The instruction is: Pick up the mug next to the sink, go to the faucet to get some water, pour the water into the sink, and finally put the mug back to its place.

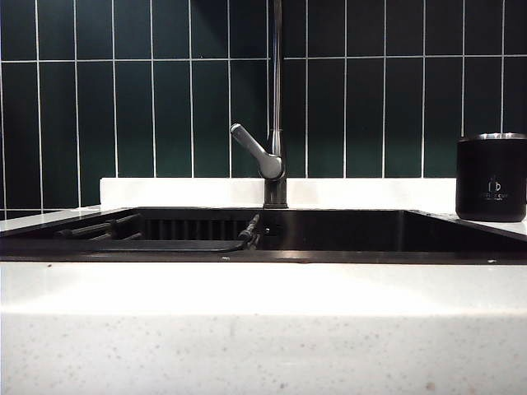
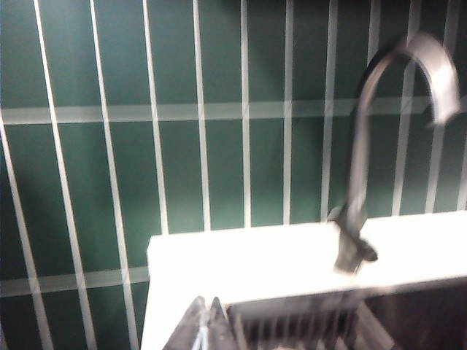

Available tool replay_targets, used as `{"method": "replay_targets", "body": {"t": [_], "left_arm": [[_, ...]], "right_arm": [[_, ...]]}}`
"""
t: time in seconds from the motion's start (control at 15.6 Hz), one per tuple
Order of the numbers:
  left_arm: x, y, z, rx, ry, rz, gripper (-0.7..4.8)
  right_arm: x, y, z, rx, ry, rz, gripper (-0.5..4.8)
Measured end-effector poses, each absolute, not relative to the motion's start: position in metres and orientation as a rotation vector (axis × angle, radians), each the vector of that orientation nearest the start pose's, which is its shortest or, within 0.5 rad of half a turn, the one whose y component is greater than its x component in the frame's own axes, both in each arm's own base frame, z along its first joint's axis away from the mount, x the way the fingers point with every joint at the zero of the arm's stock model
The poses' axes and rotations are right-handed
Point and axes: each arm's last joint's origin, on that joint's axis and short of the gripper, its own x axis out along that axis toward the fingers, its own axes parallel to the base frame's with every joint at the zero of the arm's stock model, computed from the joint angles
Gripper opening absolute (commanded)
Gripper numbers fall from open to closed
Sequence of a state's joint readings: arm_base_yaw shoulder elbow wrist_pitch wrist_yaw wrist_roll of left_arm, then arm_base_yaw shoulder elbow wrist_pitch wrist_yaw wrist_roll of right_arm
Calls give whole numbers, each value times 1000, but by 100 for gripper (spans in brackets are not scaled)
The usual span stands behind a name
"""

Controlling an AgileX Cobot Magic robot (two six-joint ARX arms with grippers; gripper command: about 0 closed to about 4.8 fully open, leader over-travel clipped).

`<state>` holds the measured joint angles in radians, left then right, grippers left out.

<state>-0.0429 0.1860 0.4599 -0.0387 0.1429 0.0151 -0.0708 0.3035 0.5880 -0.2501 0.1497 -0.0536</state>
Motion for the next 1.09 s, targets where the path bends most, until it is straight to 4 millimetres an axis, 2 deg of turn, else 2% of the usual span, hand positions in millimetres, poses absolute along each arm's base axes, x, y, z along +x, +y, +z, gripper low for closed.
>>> {"method": "replay_targets", "body": {"t": [0.19, 0.26, 0.32, 0.45, 0.58, 0.64, 0.7, 0.83, 0.96, 1.09], "left_arm": [[106, -9, 307, 28, -106, -190, -6], [125, -11, 305, 22, -40, -250, -6], [136, -13, 302, 5, 1, -301, -6], [160, -18, 296, -33, 18, -435, -6], [179, -19, 297, -29, -44, -445, -5], [186, -19, 296, -27, -53, -445, -5], [194, -20, 291, -30, -39, -444, 2], [203, -20, 286, -32, -25, -444, 62], [220, -21, 280, -39, 20, -443, 63], [237, -21, 277, -40, 61, -443, 69]], "right_arm": [[106, -12, 316, -58, 37, -223, -5], [117, -13, 314, -59, 60, -222, -5], [122, -13, 312, -61, 76, -219, -5], [124, -12, 317, -58, 34, -217, 1], [134, -13, 317, -58, 27, -192, 89], [139, -13, 316, -60, 29, -181, 115], [146, -13, 313, -59, 55, -177, 118], [155, -14, 308, -61, 92, -187, 127], [171, -17, 299, -67, 148, -243, 176], [188, -18, 288, -72, 198, -258, 176]]}}
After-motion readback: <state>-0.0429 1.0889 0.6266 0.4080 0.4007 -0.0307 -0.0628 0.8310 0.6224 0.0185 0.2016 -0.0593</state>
